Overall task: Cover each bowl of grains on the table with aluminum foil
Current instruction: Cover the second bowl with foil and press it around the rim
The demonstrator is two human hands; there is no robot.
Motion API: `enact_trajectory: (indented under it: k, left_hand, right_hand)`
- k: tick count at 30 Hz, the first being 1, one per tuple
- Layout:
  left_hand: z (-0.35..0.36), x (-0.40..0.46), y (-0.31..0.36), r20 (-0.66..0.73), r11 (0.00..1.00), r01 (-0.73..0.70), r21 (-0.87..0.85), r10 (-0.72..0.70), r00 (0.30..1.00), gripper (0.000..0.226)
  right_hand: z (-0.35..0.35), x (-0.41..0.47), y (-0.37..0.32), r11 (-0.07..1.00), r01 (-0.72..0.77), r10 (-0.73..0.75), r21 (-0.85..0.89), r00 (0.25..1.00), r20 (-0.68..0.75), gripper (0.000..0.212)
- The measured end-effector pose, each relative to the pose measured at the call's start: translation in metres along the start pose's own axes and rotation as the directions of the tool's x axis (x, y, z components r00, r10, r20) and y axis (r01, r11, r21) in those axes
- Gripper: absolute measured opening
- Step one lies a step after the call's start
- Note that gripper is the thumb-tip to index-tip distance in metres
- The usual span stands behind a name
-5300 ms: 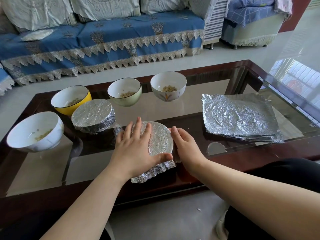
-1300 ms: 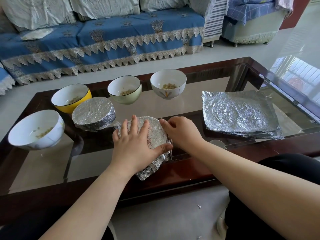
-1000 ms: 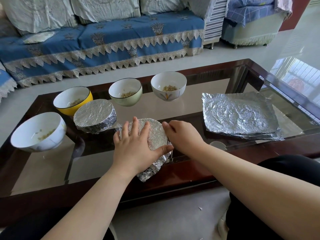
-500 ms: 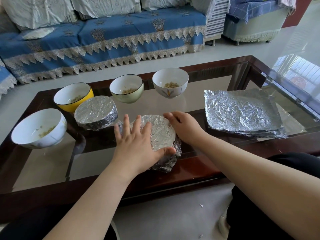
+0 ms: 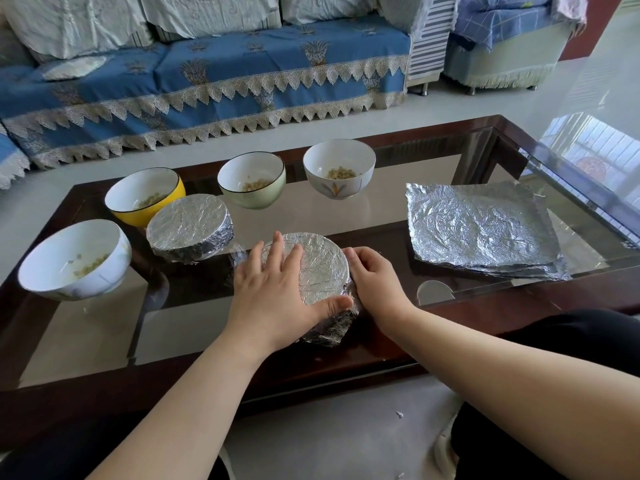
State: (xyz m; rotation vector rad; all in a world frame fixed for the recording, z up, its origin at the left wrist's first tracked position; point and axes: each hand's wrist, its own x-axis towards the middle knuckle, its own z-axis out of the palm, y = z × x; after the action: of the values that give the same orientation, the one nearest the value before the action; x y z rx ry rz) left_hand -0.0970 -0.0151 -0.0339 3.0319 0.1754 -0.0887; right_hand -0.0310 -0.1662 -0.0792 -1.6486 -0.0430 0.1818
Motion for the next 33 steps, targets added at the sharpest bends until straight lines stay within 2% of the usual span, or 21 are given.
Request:
enact_trajectory:
  k: [4,8,14,19,23,29,33]
  left_hand:
    - [0.0,0.001,0.001,-0.001,1.0,-0.002,0.007,0.002,1.0,0.133]
    - [0.001,0.001,0.001,-0.005,1.0,0.005,0.009,-0.005,1.0,0.131]
    - [0.002,0.003,0.002,-0.021,1.0,0.008,0.02,-0.008,1.0,0.133]
    - [0.002,0.004,0.003,-0.027,1.0,0.011,0.02,-0.01,1.0,0.13]
    - [0.003,0.004,0.002,-0.037,1.0,0.017,0.017,-0.017,0.999,0.127]
    - [0.004,0.003,0.003,-0.041,0.999,0.033,0.018,-0.033,0.999,0.128]
    - [0.003,0.002,0.006,-0.041,0.998,0.059,0.015,-0.058,0.997,0.131]
  right_hand:
    - [-0.001,0.002,0.0,0.984,-0.115,0.11,0.138,0.993,0.046,0.025]
    - [-0.002,0.005,-0.005,0.901,-0.281,0.251,0.331,0.959,0.131,0.024]
    - [0.002,0.004,-0.008,0.81,-0.364,0.318,0.46,0.931,0.178,0.013]
    - [0.002,0.009,-0.009,0.792,-0.386,0.317,0.473,0.922,0.222,0.005]
    - [0.006,0.015,-0.005,0.813,-0.366,0.322,0.453,0.931,0.174,0.016]
    - [0.008,0.018,0.0,0.915,-0.251,0.249,0.315,0.967,0.047,0.013]
    - [0.005,0.014,0.004,0.924,-0.261,0.258,0.278,0.965,0.05,0.032]
